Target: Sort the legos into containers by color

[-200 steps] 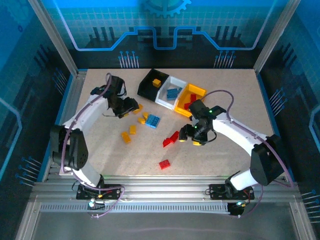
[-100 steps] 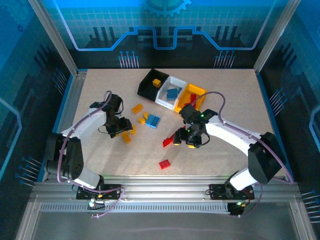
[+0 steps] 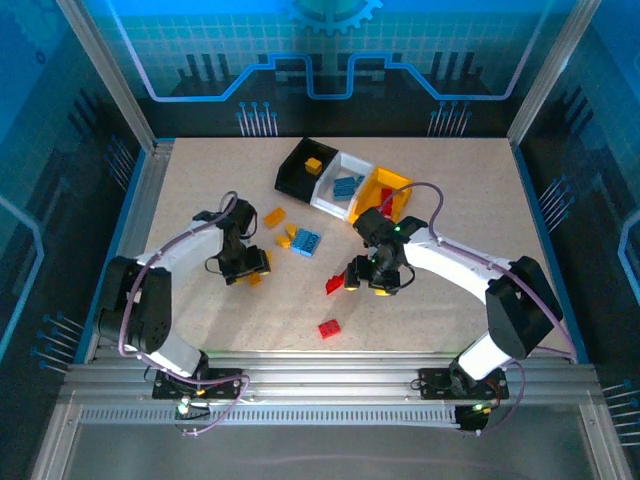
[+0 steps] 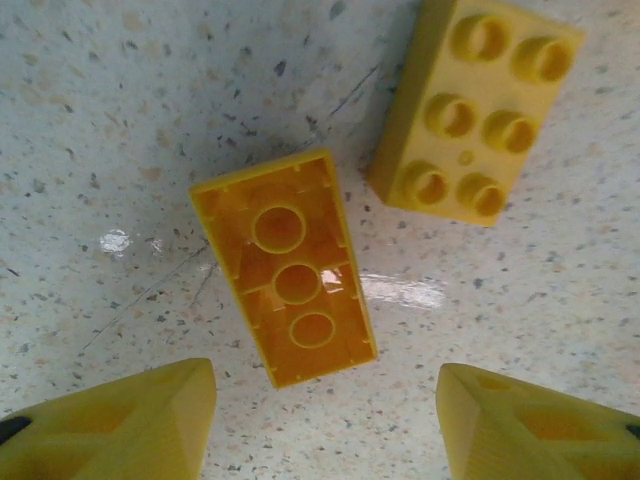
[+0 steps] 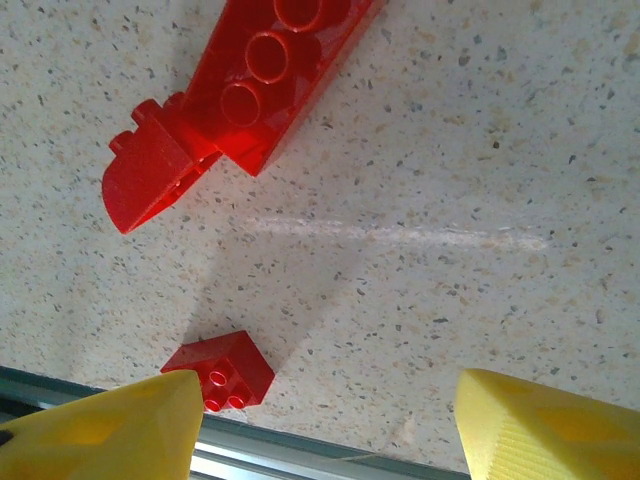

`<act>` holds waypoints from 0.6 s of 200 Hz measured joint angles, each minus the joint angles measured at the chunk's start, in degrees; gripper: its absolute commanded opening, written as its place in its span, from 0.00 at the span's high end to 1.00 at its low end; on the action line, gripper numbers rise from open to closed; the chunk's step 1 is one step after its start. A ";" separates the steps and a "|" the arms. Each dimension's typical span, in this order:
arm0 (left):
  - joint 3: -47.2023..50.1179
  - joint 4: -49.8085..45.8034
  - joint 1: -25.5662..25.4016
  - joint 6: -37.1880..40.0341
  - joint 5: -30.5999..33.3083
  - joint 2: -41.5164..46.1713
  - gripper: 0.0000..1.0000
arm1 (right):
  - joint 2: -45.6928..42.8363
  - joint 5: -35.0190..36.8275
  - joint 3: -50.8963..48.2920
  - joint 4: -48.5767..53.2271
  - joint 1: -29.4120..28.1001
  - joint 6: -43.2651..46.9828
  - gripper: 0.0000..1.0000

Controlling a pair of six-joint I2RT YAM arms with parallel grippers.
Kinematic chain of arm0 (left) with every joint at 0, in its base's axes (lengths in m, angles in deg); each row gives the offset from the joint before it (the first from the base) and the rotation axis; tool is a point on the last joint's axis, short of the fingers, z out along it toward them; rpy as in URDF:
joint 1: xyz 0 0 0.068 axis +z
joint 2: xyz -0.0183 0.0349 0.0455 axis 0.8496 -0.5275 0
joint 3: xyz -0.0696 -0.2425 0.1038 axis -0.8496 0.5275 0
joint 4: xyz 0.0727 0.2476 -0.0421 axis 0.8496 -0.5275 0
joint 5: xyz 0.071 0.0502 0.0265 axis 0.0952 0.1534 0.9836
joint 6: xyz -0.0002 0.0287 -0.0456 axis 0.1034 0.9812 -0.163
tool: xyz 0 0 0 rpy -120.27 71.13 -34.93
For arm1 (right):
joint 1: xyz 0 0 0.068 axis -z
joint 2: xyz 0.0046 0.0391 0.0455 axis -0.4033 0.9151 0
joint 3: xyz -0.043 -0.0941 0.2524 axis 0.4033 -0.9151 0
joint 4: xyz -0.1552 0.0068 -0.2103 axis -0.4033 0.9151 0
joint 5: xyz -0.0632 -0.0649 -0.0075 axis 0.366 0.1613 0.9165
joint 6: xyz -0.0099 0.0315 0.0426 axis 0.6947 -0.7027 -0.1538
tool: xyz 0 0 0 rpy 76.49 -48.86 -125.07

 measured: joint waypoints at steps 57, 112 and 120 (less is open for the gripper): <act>0.50 1.14 -0.09 -0.02 1.68 -3.37 0.39 | 0.63 0.22 0.35 0.39 0.00 0.92 0.31; -0.26 1.20 -0.13 0.02 2.80 -7.43 0.49 | 1.22 0.28 0.63 0.81 0.02 1.73 0.31; -0.50 0.83 -0.11 0.07 3.13 -7.72 0.53 | 1.49 0.26 0.72 0.96 0.02 1.81 0.31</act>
